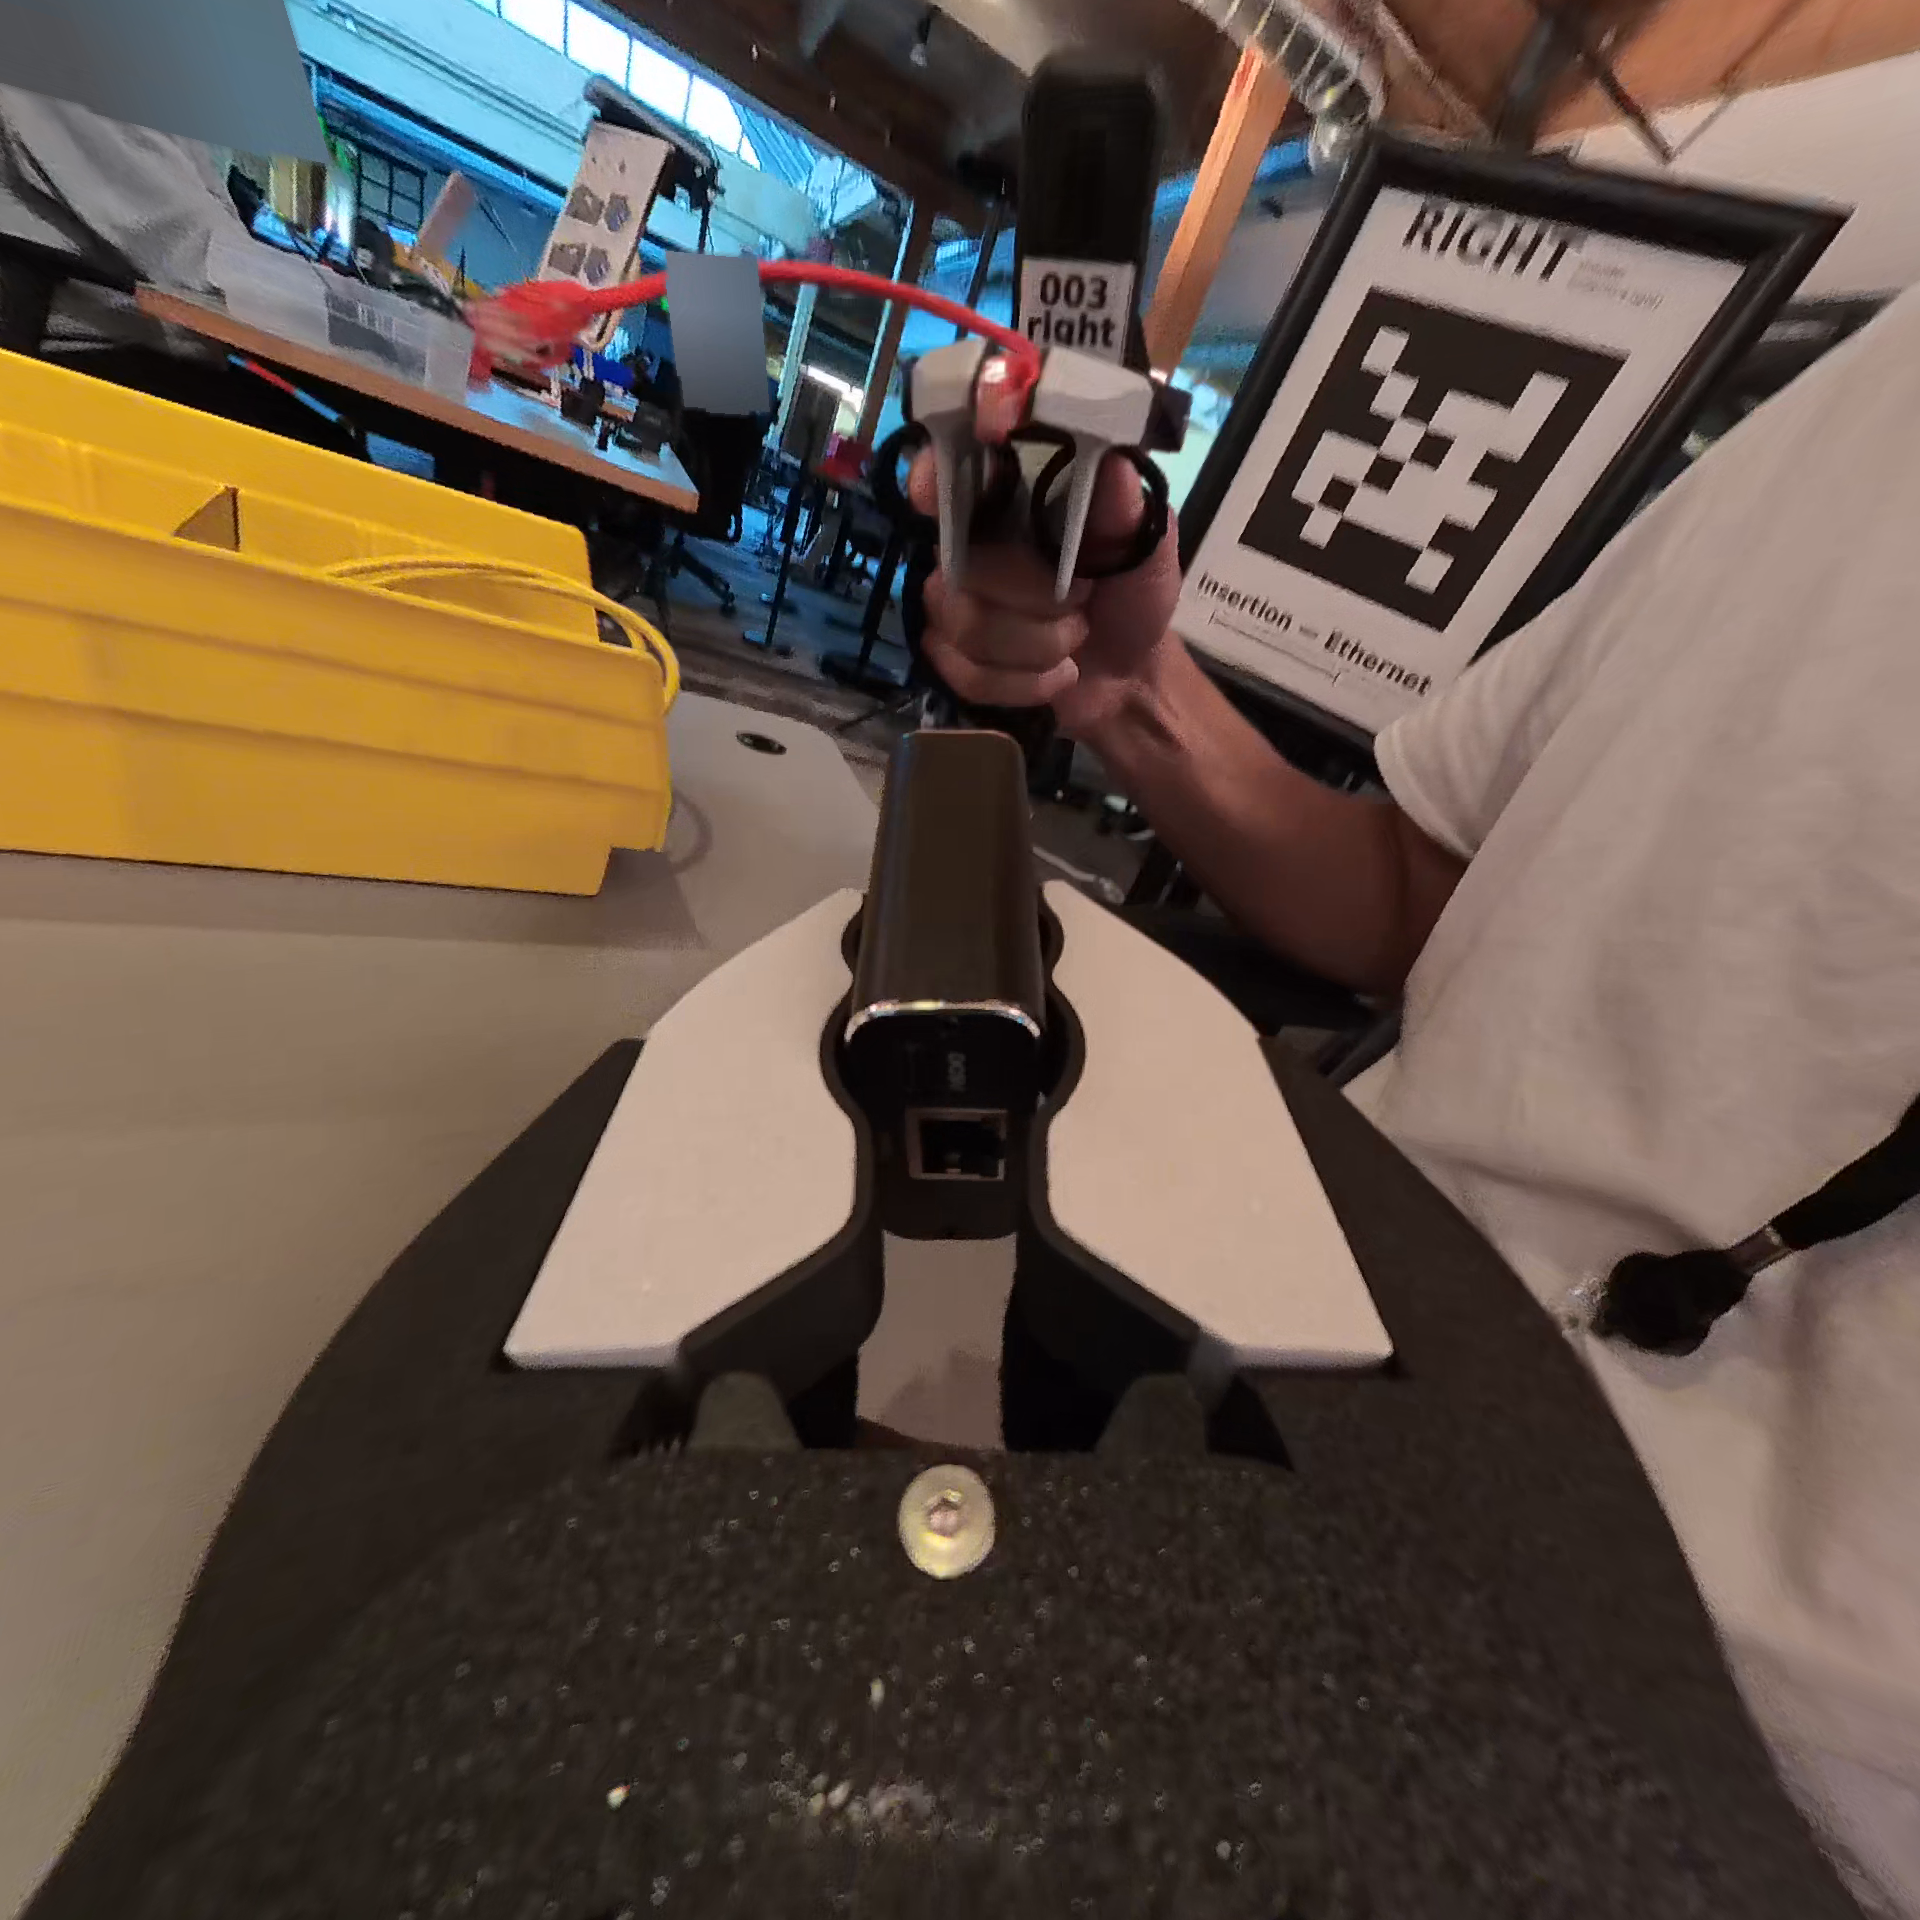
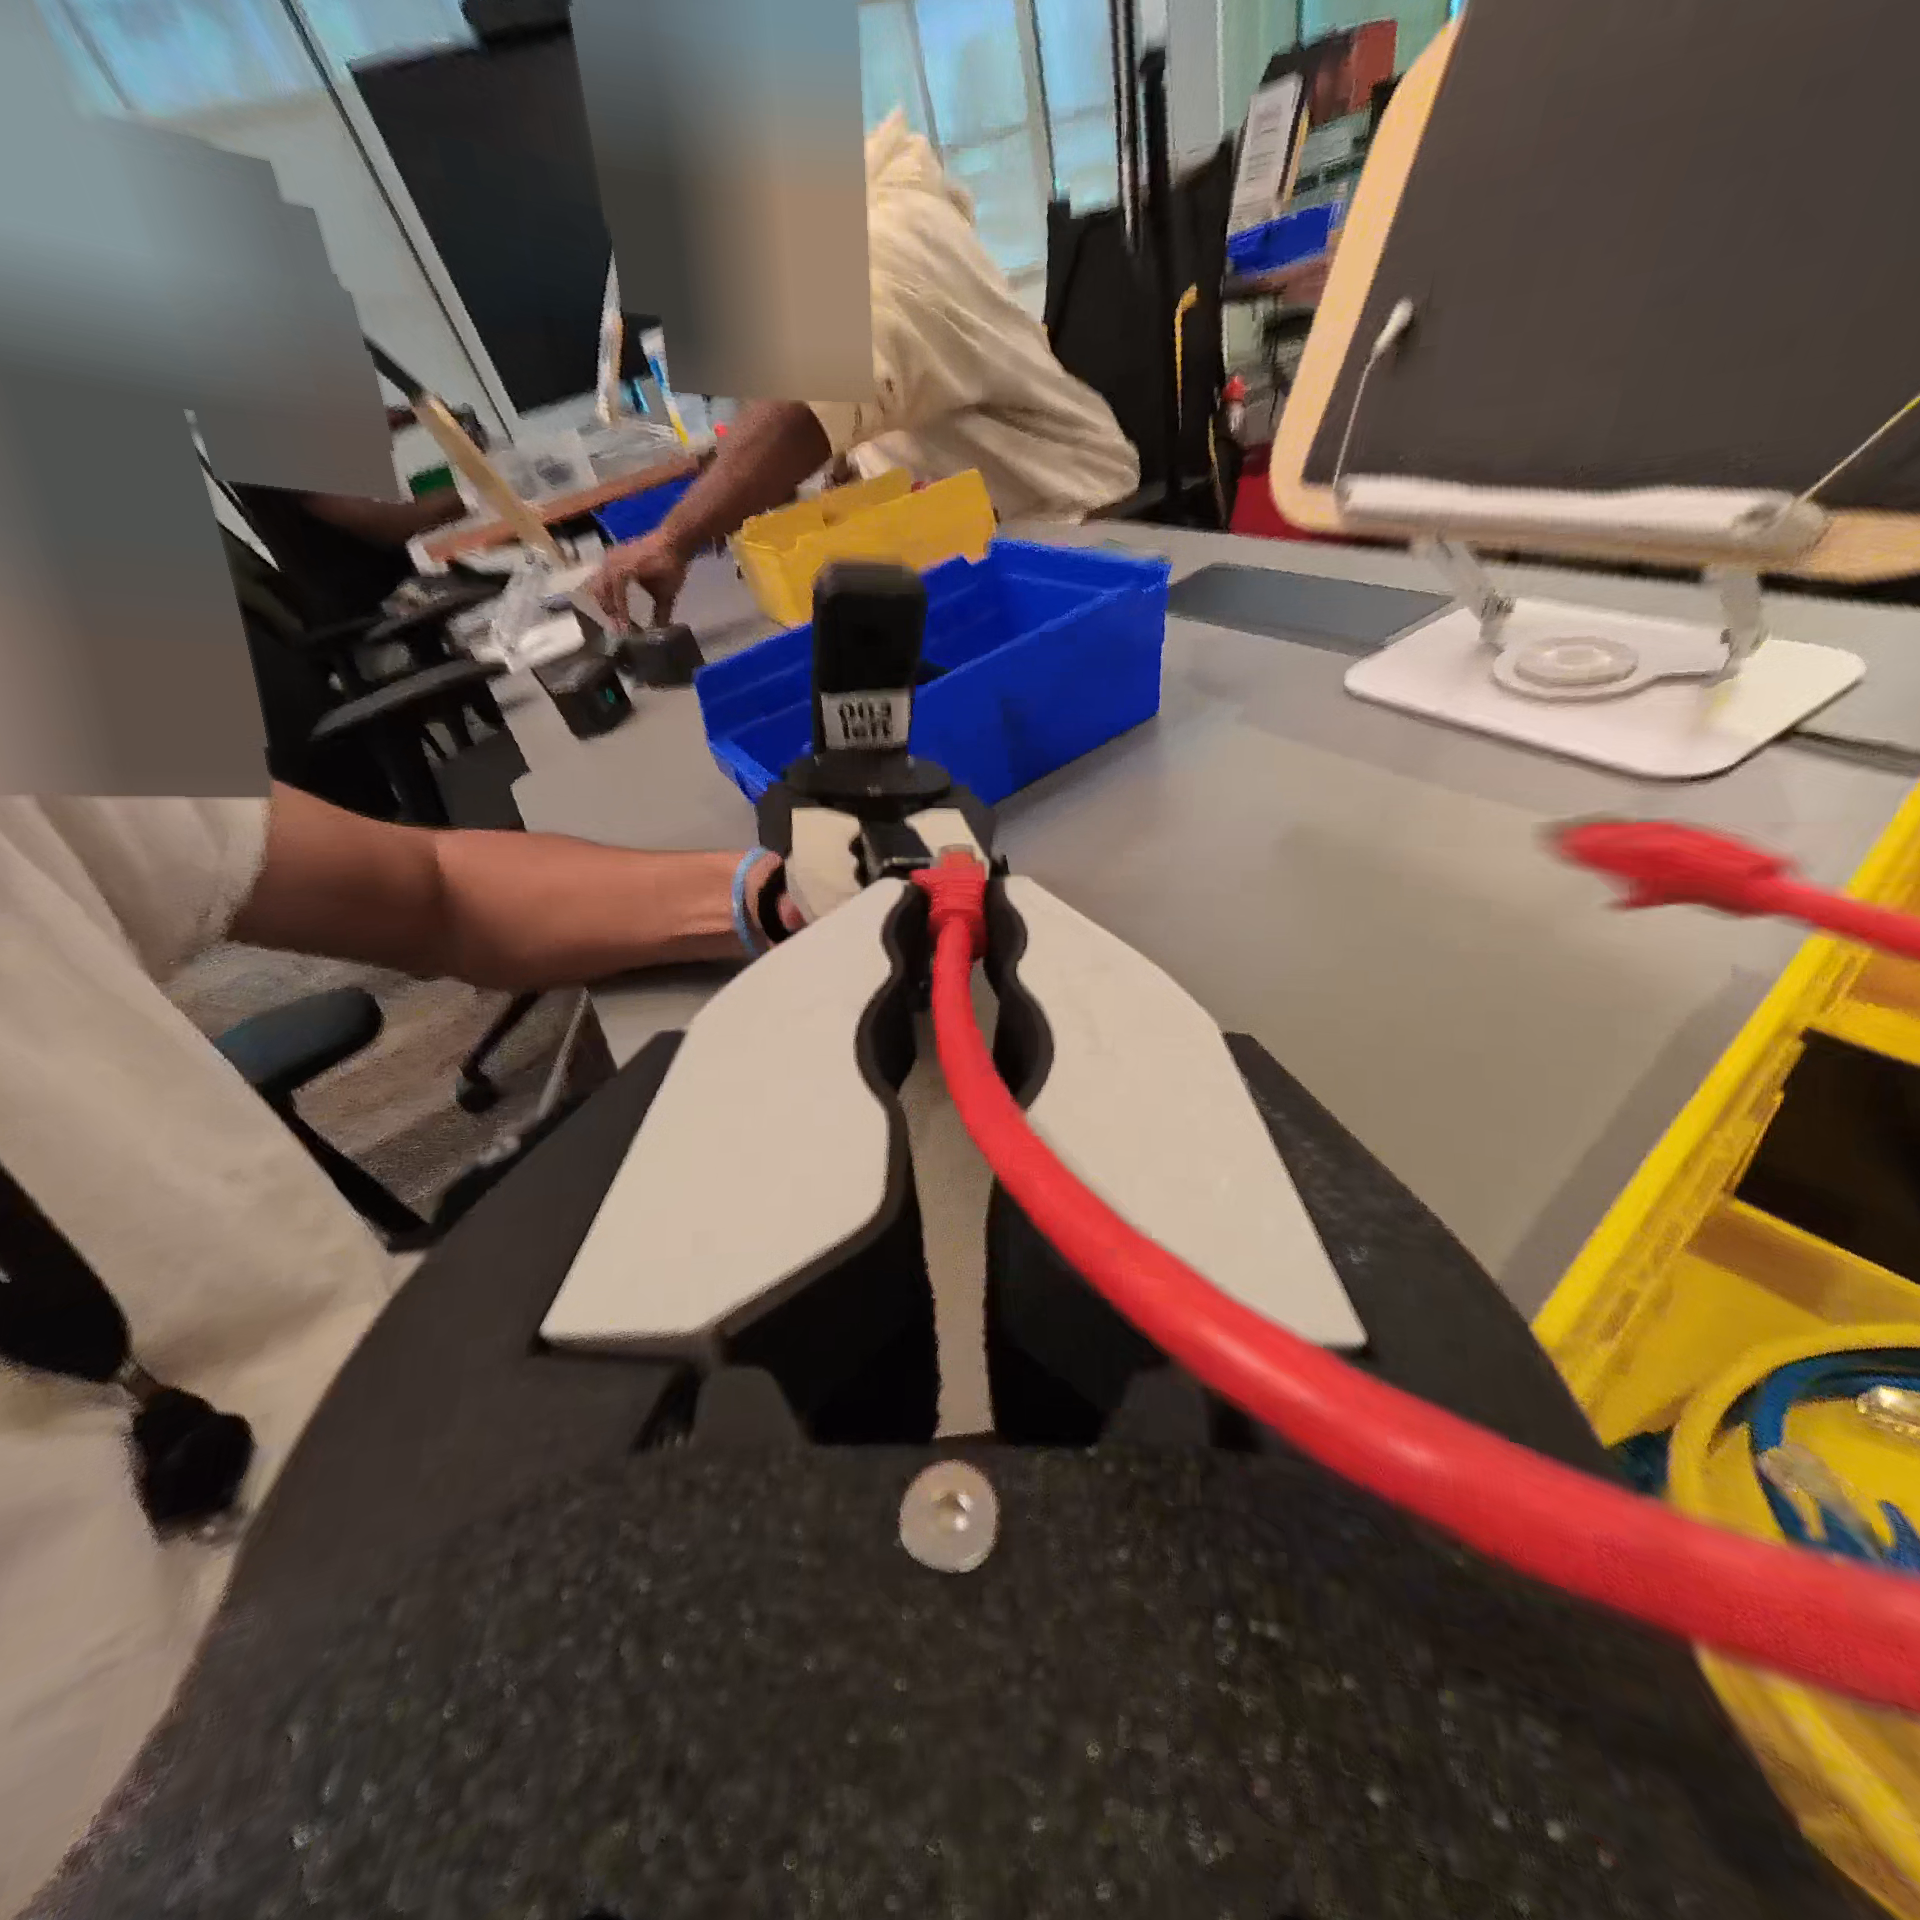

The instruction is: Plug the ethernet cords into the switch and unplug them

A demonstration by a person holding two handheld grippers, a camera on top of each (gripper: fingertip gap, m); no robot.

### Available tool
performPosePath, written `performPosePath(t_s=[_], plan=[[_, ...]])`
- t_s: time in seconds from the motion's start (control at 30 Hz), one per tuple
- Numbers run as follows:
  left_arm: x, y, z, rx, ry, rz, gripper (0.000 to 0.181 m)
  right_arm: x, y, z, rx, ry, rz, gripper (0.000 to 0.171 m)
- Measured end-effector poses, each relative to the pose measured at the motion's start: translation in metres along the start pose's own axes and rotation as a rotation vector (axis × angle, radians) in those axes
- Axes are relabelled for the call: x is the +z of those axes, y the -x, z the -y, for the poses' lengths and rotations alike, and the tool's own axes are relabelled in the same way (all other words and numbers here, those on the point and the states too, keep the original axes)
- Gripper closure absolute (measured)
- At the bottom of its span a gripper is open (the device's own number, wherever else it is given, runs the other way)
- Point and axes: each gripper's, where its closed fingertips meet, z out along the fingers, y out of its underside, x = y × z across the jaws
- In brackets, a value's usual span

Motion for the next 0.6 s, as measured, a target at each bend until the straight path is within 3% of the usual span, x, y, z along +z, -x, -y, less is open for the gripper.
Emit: performPosePath(t_s=[0.13, 0.27, 0.37, 0.4, 0.6], plan=[[-0.009, 0.006, 0.005, -0.047, -0.038, 0.004, 0.155, -0.028, -0.032, 0.025, 0.192, -0.135, 0.013, 0.161], [-0.003, 0.002, -0.001, -0.036, -0.011, -0.009, 0.155, -0.038, -0.075, 0.004, 0.467, -0.147, 0.095, 0.161], [0.003, -0.004, -0.006, -0.020, 0.020, -0.023, 0.155, -0.030, -0.111, -0.028, 0.613, -0.080, 0.053, 0.161], [0.003, -0.005, -0.007, -0.017, 0.022, -0.025, 0.155, -0.027, -0.125, -0.046, 0.673, -0.002, -0.034, 0.160], [0.002, -0.003, -0.006, -0.030, 0.021, -0.018, 0.155, -0.045, -0.136, -0.086, 0.705, 0.277, -0.277, 0.118]])
